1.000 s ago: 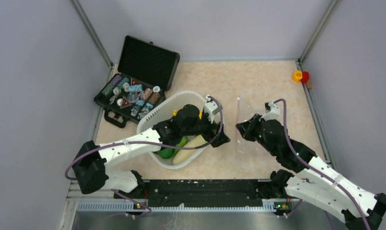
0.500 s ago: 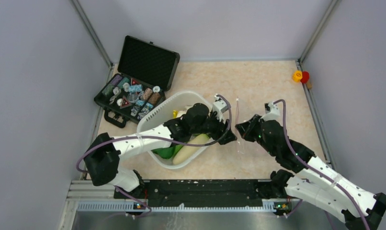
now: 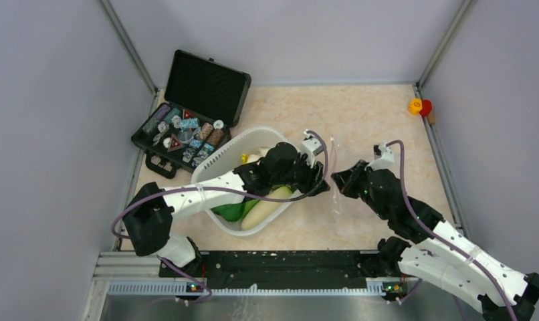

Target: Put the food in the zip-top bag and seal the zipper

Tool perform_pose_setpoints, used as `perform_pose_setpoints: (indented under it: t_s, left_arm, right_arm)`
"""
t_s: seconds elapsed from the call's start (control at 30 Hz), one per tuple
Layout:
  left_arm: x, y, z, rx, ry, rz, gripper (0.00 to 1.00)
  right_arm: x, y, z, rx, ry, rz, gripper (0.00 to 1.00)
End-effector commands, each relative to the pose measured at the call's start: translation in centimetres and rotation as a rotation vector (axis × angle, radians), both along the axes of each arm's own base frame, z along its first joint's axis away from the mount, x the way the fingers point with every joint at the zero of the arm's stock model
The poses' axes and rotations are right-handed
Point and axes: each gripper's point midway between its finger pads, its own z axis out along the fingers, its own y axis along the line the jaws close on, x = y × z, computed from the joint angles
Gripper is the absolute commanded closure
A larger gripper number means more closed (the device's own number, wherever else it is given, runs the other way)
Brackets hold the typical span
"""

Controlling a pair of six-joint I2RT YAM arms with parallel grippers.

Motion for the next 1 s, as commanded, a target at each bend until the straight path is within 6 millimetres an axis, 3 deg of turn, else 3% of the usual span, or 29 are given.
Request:
perform_pose_setpoints:
  t_s: [0.0, 0.13, 0.27, 0.37, 0.43, 0.6, 0.73, 0.97]
  left_arm:
    - [0.3, -0.4, 0.9, -0.006, -0.035, -0.001, 0.56]
    - [0.3, -0.6, 0.5, 0.004, -0.028, -0.005, 0.54]
    - [0.3, -1.2, 0.5, 0.006, -0.025, -0.021, 0.42]
    - [0.2, -1.7, 0.2, 0.020, -0.019, -0.041, 0.41]
    - [0.3, -1.9, 0.0, 0.030, -0.017, -0.043, 0.45]
    - [0.7, -1.5, -0.4, 0.046, -0.029, -0.015, 0.74]
    - [1.2, -1.4, -0.7, 0.055, -0.040, 0.009, 0.99]
    - [3.3, -0.4, -0.7, 0.094, -0.044, 0.149, 1.00]
  right_arm:
    - [0.1, -0.6, 1.4, 0.028, -0.034, -0.032, 1.00]
    - [0.0, -0.7, 1.7, 0.037, -0.040, -0.032, 1.00]
    - [-0.1, -0.8, 2.3, 0.038, -0.051, -0.028, 1.00]
    - [-0.2, -0.9, 2.7, 0.032, -0.058, -0.025, 1.00]
    - [-0.2, -1.0, 3.1, 0.027, -0.063, -0.025, 1.00]
    - [-0.5, -1.3, 3.5, -0.023, -0.070, -0.003, 1.00]
    - [-1.0, -2.5, 2.2, -0.184, 0.003, 0.011, 1.00]
    - [-1.9, -4.1, 0.6, -0.432, 0.197, 0.019, 1.00]
